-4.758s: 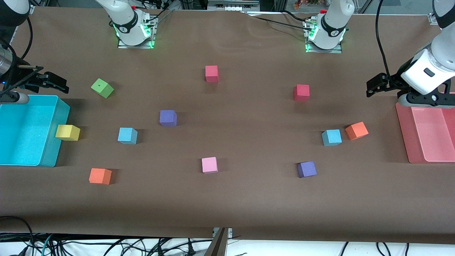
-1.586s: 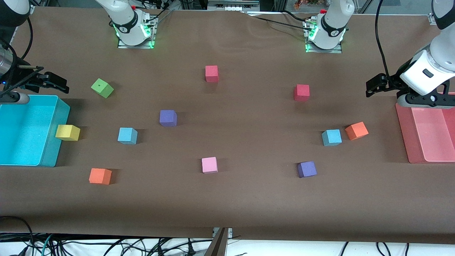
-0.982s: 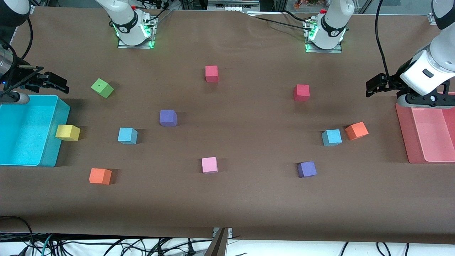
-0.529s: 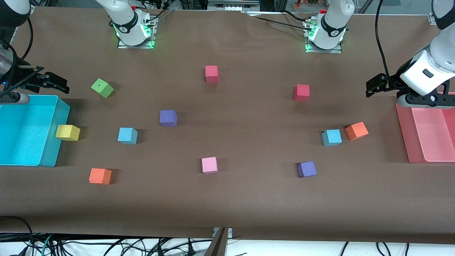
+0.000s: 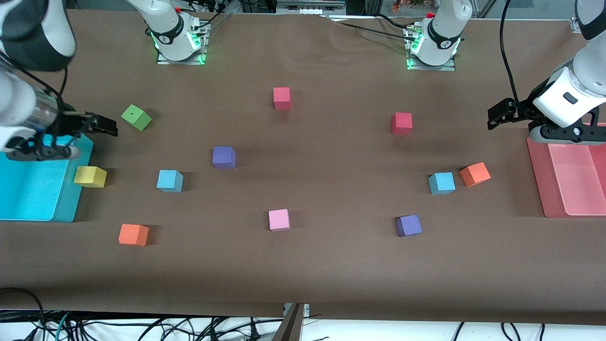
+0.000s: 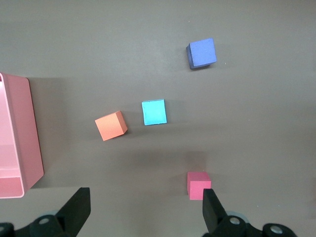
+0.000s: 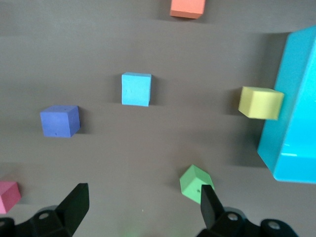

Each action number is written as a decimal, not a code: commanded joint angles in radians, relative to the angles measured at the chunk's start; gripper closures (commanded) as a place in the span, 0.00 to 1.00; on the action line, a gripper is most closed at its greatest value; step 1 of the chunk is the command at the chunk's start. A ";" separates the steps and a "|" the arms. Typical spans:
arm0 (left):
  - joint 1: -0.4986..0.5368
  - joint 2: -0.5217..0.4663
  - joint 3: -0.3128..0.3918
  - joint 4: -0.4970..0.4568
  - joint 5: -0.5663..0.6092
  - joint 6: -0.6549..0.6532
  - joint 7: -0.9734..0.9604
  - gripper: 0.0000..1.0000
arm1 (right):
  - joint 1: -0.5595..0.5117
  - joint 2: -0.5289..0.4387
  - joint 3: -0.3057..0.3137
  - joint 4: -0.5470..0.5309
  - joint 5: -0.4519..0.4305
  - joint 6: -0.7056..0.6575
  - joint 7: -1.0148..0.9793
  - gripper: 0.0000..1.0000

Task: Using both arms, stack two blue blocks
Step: 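Reach the right gripper to the light blue cube beside the yellow block and grasp it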

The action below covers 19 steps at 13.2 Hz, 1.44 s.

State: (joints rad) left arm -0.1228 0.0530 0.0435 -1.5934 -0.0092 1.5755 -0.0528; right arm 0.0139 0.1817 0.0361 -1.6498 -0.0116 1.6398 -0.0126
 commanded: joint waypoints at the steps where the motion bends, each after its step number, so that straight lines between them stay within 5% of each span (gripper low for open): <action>1: -0.003 -0.007 0.002 -0.010 0.021 0.014 0.005 0.00 | 0.024 0.088 0.001 0.004 -0.005 0.081 0.005 0.00; 5: -0.003 -0.004 0.004 -0.010 0.021 0.020 0.005 0.00 | 0.044 0.192 0.001 -0.025 -0.001 0.228 0.078 0.00; 11: -0.003 -0.004 0.006 -0.017 0.021 0.026 0.005 0.00 | 0.049 0.208 0.002 -0.252 -0.001 0.538 0.105 0.00; 19: -0.003 -0.004 0.007 -0.019 0.021 0.029 0.005 0.00 | 0.061 0.320 0.001 -0.259 -0.002 0.640 0.103 0.00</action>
State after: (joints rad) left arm -0.1228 0.0567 0.0482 -1.6006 -0.0092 1.5903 -0.0528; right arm 0.0694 0.4760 0.0367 -1.9117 -0.0114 2.2493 0.0771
